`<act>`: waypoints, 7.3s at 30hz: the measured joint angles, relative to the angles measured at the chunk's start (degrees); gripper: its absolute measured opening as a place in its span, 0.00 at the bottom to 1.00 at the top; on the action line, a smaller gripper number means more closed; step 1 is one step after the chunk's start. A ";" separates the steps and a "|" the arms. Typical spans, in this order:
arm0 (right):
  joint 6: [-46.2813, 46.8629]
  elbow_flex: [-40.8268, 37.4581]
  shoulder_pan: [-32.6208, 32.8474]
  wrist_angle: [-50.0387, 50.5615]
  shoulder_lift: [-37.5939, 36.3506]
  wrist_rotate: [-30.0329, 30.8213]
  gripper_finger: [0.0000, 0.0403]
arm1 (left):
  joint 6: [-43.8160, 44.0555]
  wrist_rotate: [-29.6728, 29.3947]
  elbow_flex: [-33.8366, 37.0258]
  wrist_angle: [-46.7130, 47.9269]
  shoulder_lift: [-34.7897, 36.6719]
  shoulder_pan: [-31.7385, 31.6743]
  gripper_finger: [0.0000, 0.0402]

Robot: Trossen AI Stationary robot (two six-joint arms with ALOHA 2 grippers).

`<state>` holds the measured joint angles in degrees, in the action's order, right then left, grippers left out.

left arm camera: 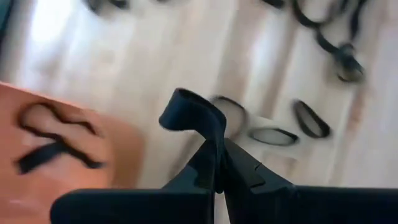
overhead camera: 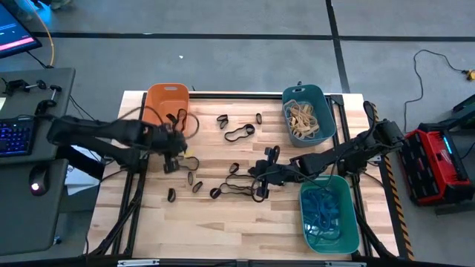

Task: Sort rubber bands into baskets
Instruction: Put the black rubber band into the orange bin

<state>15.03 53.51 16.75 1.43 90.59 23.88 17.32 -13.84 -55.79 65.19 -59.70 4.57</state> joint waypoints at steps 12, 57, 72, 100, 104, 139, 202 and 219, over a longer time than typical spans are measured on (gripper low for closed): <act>-0.05 0.00 0.00 -0.15 0.00 -0.09 0.00 | -16.71 0.33 -3.96 4.99 0.08 -25.02 0.01; -3.06 -0.01 -0.66 -0.23 0.00 -0.02 0.00 | -32.50 -0.49 -3.98 -5.34 -22.78 -54.12 0.19; 0.45 0.01 -6.02 -3.94 0.02 0.12 0.06 | -28.47 8.86 3.72 -21.14 0.25 -47.27 0.29; 0.87 0.03 -27.71 -5.07 7.35 -5.47 0.16 | -23.54 9.56 13.92 -46.18 -0.93 -36.03 0.01; 2.34 0.03 -29.17 -4.99 9.87 -5.46 0.28 | -23.51 9.81 13.92 -48.90 -0.33 -32.82 0.01; -3.65 3.02 -23.83 -13.39 16.63 -4.43 0.01 | -20.41 10.46 25.02 -71.93 2.43 -16.66 0.04; -9.18 9.10 -10.64 -15.39 10.64 -12.32 0.41 | -42.22 -22.04 19.15 -64.02 -12.19 7.30 0.01; -2.54 8.97 -9.09 4.65 5.97 -0.31 0.37 | -12.69 -22.89 7.90 -22.38 0.26 -15.18 0.00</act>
<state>12.49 62.48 7.66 6.08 96.55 23.57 4.63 -36.73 -47.89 42.81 -59.44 -10.62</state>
